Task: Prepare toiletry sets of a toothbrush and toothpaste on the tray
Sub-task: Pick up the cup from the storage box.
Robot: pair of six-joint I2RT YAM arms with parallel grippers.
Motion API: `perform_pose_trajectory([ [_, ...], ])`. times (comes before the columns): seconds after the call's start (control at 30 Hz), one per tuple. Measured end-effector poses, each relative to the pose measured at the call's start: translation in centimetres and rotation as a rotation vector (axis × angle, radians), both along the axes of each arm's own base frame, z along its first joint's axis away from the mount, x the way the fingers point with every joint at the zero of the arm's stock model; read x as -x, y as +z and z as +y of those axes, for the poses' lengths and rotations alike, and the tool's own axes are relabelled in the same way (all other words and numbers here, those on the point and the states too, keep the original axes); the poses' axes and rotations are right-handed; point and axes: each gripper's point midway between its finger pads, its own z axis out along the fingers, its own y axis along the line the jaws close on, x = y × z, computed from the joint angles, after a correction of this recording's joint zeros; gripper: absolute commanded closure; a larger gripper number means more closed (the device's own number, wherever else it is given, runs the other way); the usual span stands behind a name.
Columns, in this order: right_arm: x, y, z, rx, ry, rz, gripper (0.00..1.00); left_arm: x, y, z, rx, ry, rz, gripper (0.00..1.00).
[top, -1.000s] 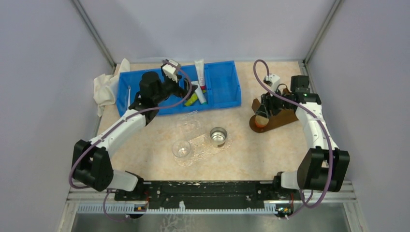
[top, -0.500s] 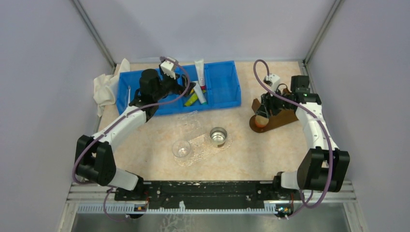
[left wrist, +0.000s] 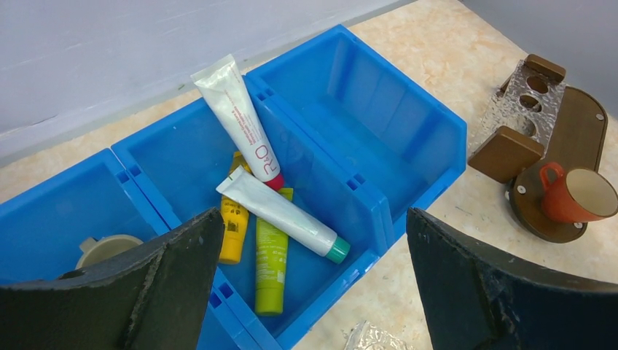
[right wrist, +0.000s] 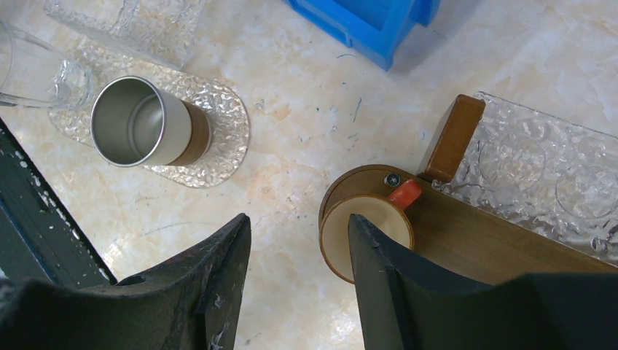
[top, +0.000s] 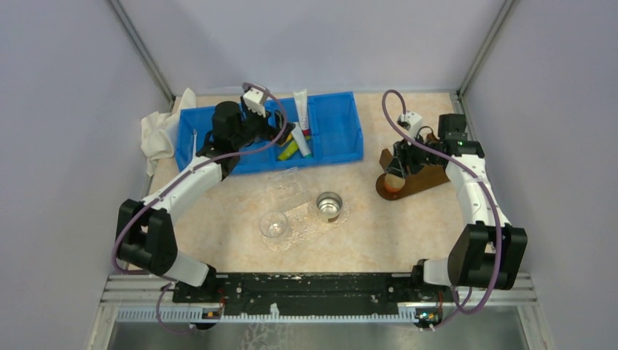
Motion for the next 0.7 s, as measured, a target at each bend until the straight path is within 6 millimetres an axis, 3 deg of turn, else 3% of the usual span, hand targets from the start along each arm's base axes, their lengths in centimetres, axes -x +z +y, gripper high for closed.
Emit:
perform_pose_trajectory([
  [0.27,0.0,0.0,0.0,0.0,0.0,0.0,0.48,-0.6,-0.9,0.2,-0.007,0.015,0.03,0.05],
  [0.47,0.0,0.0,0.0,0.0,0.0,0.0,0.48,-1.8,-1.2,0.9,-0.02,0.074,0.047,0.22],
  [0.7,0.0,0.0,0.0,-0.001,0.0,0.0,0.48,-4.3,-3.5,4.6,-0.043,0.243,0.104,0.41],
])
